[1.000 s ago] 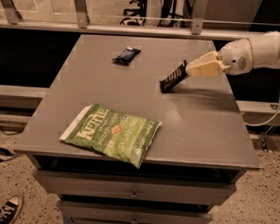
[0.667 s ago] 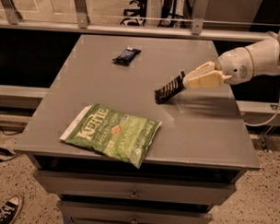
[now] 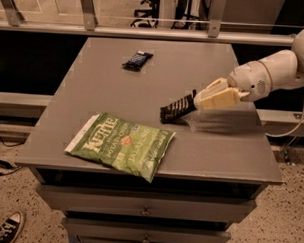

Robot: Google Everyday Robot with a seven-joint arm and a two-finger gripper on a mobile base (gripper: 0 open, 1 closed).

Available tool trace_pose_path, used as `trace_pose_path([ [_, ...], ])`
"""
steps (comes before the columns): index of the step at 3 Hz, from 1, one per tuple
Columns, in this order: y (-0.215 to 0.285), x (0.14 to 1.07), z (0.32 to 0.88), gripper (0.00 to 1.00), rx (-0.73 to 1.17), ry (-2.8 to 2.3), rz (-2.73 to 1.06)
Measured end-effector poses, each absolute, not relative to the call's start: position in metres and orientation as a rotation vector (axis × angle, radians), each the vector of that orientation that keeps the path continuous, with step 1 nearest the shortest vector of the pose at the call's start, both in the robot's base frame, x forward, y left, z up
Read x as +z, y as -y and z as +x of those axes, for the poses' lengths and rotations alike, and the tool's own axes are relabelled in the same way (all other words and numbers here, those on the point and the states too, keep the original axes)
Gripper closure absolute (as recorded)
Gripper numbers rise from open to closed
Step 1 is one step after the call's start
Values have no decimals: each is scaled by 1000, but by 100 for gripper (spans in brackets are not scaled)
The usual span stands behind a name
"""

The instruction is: Move rxbar chocolate near green jalapeno chip bag

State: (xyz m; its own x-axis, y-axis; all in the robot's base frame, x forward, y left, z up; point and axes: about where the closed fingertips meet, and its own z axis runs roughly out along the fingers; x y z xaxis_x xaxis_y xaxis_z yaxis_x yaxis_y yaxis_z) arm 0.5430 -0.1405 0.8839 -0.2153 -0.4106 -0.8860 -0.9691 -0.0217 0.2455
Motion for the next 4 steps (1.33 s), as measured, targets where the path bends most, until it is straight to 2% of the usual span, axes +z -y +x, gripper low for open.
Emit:
trace_pose_path([
  [1, 137, 880, 534, 100, 1241, -1657, -1492],
  [2, 136, 875, 532, 85, 1236, -1674, -1525],
  [3, 136, 872, 531, 54, 1220, -1686, -1564],
  [4, 136, 872, 532, 31, 1207, -1687, -1583],
])
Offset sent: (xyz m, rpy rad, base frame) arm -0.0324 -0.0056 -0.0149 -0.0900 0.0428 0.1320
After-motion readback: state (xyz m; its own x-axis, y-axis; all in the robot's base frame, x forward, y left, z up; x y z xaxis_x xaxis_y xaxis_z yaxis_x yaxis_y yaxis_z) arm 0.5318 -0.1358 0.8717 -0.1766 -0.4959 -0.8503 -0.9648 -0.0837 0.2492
